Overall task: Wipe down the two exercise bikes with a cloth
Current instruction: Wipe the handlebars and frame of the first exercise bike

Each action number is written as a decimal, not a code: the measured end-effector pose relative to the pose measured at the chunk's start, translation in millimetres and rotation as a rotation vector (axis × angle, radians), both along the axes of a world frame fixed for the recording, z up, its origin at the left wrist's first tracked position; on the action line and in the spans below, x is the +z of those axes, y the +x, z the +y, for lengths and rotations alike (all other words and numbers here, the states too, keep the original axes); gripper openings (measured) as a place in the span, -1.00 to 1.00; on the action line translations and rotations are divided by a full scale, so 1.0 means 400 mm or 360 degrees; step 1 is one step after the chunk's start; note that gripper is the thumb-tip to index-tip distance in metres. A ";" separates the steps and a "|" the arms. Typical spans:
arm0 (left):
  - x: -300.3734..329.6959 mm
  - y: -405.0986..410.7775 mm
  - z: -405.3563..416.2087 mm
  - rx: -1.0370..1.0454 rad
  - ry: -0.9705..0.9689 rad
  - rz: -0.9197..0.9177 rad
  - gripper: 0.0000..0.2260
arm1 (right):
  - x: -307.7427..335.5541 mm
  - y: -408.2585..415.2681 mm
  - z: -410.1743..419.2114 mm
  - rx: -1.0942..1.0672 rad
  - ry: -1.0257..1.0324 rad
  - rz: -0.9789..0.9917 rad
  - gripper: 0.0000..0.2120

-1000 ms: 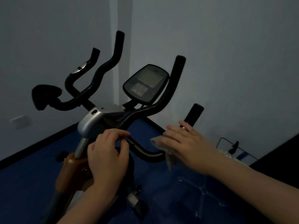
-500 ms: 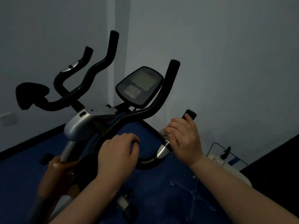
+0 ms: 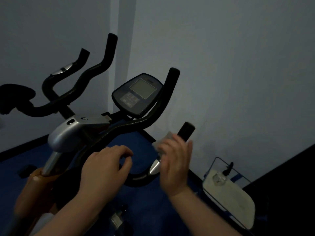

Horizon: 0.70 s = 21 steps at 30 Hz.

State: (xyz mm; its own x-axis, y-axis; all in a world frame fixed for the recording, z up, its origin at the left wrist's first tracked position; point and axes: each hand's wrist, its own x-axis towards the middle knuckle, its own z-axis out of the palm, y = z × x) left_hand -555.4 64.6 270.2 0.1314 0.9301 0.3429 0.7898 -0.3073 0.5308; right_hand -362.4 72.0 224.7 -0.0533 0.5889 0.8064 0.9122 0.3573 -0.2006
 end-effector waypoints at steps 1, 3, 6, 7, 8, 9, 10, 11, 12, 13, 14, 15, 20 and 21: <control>0.001 -0.001 0.000 0.0003 -0.0001 0.0002 -0.91 | -0.017 -0.007 -0.007 0.0042 0.0041 -0.0054 -0.71; 0.003 -0.002 0.001 -0.0008 -0.0022 0.0002 -0.90 | 0.047 0.049 0.019 0.0191 0.0126 -0.0516 -0.76; 0.010 0.000 -0.001 -0.0006 -0.0046 -0.0004 -0.90 | 0.186 0.180 0.100 0.0326 0.0337 -0.1178 -0.75; 0.012 0.002 -0.001 0.0010 -0.0054 -0.0013 -0.90 | 0.202 0.195 0.116 0.0326 0.0365 -0.1208 -0.76; 0.012 0.002 0.000 0.0025 -0.0068 -0.0017 -0.90 | 0.193 0.183 0.117 0.0285 0.0365 -0.1105 -0.77; 0.011 0.002 0.001 0.0035 -0.0076 -0.0017 -0.90 | 0.169 0.157 0.113 0.0228 0.0355 -0.0876 -0.78; 0.010 0.002 0.000 0.0040 -0.0073 -0.0014 -0.90 | 0.136 0.133 0.109 0.0165 0.0343 -0.0624 -0.77; 0.008 0.002 -0.001 0.0044 -0.0066 -0.0012 -0.90 | 0.099 0.118 0.103 0.0118 0.0340 -0.0428 -0.76; 0.007 0.003 -0.002 0.0053 -0.0062 -0.0016 -0.90 | 0.082 0.114 0.094 0.0119 0.0353 -0.0358 -0.75; 0.006 0.002 -0.001 0.0064 -0.0065 -0.0021 -0.90 | 0.090 0.119 0.090 0.0173 0.0380 -0.0429 -0.76; 0.004 0.001 0.001 0.0066 -0.0078 -0.0023 -0.90 | 0.111 0.133 0.094 0.0272 0.0379 -0.0580 -0.78; 0.002 0.001 0.002 0.0063 -0.0087 -0.0017 -0.90 | 0.138 0.148 0.103 0.0362 0.0348 -0.0714 -0.80; 0.000 0.000 0.003 0.0097 -0.0088 -0.0025 -0.90 | 0.196 0.123 0.119 0.0198 0.0160 -0.0118 -0.81; -0.001 0.000 0.003 0.0092 -0.0084 -0.0021 -0.91 | 0.182 0.100 0.109 0.0093 0.0163 0.0144 -0.81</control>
